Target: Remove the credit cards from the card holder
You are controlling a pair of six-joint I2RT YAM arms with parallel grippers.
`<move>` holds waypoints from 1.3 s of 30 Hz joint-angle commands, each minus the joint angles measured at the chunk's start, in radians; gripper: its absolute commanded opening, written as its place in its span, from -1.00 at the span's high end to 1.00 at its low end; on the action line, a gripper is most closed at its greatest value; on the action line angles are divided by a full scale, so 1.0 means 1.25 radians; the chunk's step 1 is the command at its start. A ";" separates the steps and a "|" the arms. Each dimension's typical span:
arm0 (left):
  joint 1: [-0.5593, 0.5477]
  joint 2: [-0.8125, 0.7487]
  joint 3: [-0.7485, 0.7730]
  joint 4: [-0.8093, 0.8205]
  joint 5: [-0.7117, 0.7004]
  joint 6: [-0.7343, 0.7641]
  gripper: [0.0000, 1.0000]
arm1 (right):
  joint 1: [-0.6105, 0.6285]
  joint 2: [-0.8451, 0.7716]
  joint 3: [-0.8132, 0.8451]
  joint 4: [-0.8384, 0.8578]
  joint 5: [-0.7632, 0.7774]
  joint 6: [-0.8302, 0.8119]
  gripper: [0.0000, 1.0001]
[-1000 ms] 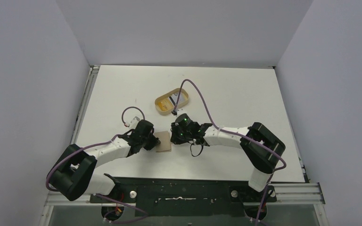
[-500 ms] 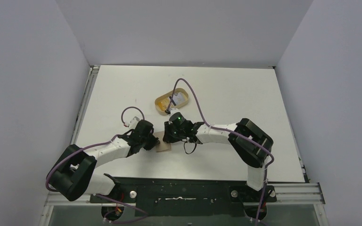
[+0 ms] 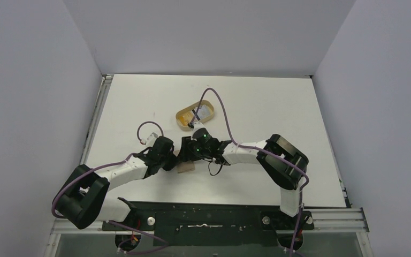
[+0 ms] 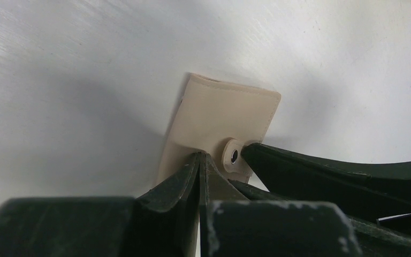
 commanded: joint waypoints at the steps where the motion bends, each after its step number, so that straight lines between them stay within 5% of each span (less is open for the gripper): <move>1: 0.008 0.027 -0.041 -0.132 -0.037 0.040 1.00 | 0.008 0.007 -0.027 0.047 0.002 0.021 0.09; 39: 0.015 0.011 -0.051 -0.143 -0.042 0.042 1.00 | -0.005 -0.013 -0.063 0.025 0.077 0.027 0.35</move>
